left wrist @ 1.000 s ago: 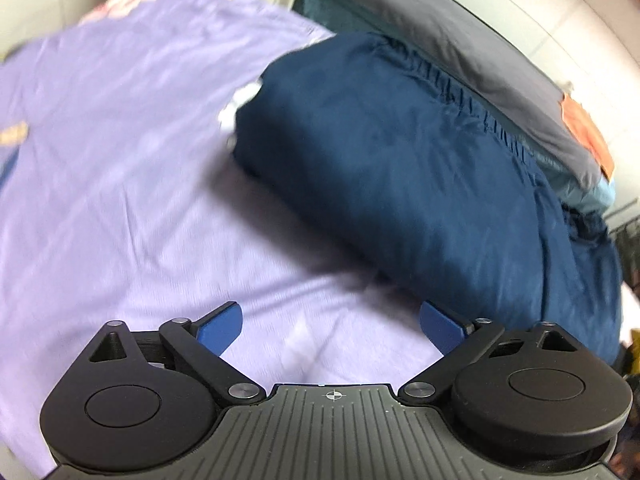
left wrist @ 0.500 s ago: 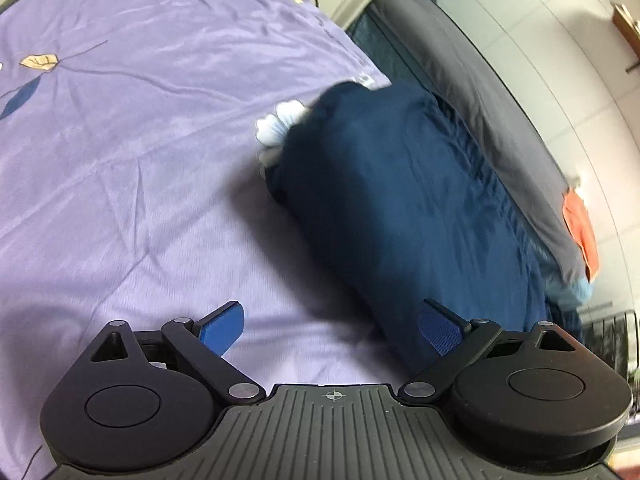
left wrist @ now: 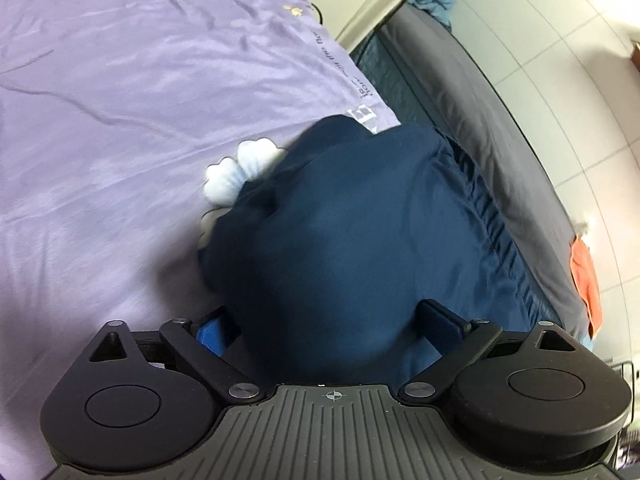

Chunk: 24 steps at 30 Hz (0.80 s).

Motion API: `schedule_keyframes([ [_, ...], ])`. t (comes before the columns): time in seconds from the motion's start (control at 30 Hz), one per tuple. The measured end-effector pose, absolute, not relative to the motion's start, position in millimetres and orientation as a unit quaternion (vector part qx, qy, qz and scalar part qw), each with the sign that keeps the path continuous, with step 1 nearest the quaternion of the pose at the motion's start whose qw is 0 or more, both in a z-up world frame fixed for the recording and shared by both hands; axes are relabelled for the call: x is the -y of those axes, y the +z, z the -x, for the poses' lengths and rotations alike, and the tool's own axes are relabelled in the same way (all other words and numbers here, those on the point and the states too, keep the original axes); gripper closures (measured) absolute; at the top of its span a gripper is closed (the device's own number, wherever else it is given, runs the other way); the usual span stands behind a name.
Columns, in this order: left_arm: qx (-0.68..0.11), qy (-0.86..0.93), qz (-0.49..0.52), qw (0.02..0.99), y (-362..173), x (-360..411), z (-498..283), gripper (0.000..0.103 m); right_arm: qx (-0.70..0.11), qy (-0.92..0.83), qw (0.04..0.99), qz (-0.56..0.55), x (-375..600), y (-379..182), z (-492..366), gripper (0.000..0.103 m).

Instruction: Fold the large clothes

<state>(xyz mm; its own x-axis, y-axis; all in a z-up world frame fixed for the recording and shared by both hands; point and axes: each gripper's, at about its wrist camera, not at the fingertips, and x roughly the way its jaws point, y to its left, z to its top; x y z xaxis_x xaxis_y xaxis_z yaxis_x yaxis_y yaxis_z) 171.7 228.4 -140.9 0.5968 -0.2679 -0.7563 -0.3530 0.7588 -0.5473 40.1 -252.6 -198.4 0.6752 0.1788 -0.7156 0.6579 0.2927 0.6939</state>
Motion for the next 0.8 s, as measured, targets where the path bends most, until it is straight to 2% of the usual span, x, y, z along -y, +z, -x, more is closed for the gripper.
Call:
schedule_keyframes([
  [0.2, -0.452, 0.056, 0.366, 0.811, -151, -224, -193, 0.000, -0.351, -0.192, 0.702, -0.589, 251, -216, -57, 0.000],
  [0.47, -0.433, 0.097, 0.380, 0.812, -142, -213, -193, 0.000, -0.358, -0.221, 0.706, -0.570, 244, -212, -67, 0.001],
  [0.57, -0.429, 0.100, 0.372, 0.817, -134, -208, -191, 0.000, -0.372, -0.233, 0.710, -0.551, 241, -203, -69, 0.019],
  [0.6, -0.429, 0.101, 0.368, 0.819, -131, -206, -192, 0.000, -0.369, -0.228, 0.711, -0.554, 241, -200, -68, 0.031],
  [0.63, -0.432, 0.103, 0.364, 0.819, -129, -204, -193, 0.000, -0.370, -0.226, 0.709, -0.556, 240, -198, -67, 0.039],
  [0.67, -0.435, 0.105, 0.356, 0.820, -126, -201, -195, 0.000, -0.372, -0.225, 0.708, -0.556, 240, -195, -66, 0.041],
  [0.73, -0.434, 0.103, 0.336, 0.829, -118, -195, -198, 0.005, -0.374, -0.215, 0.713, -0.553, 240, -188, -68, 0.054],
  [0.8, -0.427, 0.095, 0.312, 0.843, -106, -187, -199, 0.010, -0.373, -0.202, 0.722, -0.547, 241, -178, -68, 0.062],
])
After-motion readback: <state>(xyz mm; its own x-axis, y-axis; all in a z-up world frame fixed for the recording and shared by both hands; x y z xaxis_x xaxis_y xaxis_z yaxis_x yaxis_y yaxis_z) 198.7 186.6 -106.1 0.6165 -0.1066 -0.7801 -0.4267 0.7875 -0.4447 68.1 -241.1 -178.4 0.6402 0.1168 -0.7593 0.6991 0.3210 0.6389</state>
